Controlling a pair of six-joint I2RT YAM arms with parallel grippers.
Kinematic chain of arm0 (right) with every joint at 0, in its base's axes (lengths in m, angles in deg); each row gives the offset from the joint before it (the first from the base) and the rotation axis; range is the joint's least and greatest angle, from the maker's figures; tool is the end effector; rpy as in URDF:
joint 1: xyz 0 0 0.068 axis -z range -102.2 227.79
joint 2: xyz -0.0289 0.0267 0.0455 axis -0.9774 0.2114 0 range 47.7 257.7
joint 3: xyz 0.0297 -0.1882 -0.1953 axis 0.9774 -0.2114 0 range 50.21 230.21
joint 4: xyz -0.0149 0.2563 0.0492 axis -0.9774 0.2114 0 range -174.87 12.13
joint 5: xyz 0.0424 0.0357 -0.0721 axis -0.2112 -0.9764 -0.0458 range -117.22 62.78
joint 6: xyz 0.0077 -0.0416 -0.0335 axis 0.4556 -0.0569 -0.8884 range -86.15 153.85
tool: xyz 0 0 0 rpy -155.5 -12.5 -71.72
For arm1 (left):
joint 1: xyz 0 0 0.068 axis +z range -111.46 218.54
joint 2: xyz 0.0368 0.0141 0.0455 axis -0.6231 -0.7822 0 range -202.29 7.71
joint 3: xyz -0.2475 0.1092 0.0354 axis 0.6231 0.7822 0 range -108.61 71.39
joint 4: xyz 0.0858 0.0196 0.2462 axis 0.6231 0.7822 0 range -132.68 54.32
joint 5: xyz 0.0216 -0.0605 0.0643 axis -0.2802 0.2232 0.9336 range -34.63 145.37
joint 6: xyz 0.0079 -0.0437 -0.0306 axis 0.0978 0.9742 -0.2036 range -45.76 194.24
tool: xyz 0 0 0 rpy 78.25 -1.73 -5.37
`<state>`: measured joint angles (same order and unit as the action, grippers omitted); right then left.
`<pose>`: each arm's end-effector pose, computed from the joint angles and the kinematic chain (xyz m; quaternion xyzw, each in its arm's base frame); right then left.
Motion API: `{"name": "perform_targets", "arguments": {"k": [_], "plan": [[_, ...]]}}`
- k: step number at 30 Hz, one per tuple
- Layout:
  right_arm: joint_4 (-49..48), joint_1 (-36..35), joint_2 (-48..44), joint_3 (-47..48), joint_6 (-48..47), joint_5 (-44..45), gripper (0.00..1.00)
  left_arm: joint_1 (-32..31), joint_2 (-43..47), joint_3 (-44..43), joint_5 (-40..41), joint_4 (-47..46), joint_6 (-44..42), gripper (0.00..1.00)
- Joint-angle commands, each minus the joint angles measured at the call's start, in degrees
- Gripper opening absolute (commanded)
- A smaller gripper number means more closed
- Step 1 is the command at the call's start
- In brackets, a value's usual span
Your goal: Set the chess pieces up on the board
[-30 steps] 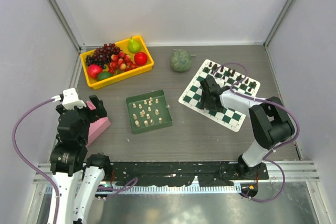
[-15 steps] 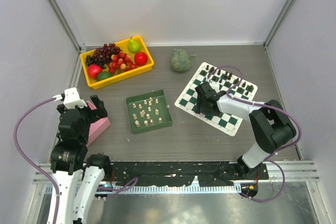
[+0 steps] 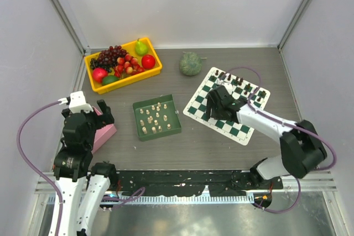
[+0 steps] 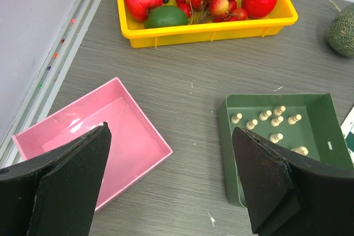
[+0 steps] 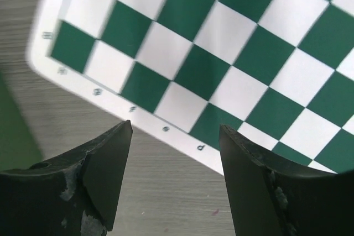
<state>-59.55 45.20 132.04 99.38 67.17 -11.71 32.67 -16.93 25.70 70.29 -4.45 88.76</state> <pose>0.2428 0.1439 0.1899 0.0404 0.9579 0.0279 0.2827 0.0911 -0.0001 0.3354 -0.1369 0.7899 -0.0014 0.5977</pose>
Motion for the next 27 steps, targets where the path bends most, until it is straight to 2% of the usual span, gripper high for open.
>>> {"name": "perform_targets", "arguments": {"k": [1,6,13,18,20,27], "plan": [[-4.4,-1.5,-9.61,2.51,-4.57,-4.15,0.71,0.33,-1.37,-1.94,-1.56,0.87,-2.83,0.99],[-8.62,-5.27,-9.81,7.51,-8.35,-9.97,0.67,0.24,-2.86,-0.71,-1.91,0.69,-2.75,0.99],[-5.11,-14.93,5.02,25.26,-13.28,-8.3,0.63,0.24,-4.36,-1.42,1.42,2.72,-4.33,0.99],[-2.65,-18.72,17.68,36.41,-14.51,-7.51,0.59,0.33,-3.04,-0.63,3.27,2.81,-4.24,0.99],[-1.42,-19.6,21.11,39.49,-14.77,-7.6,0.55,0.24,-2.6,-0.36,3.71,2.89,-3.98,0.99],[1.21,-21.54,28.69,45.84,-15.57,-7.6,0.54,0.33,-1.9,-0.1,4.77,2.89,-3.71,0.99]]}}
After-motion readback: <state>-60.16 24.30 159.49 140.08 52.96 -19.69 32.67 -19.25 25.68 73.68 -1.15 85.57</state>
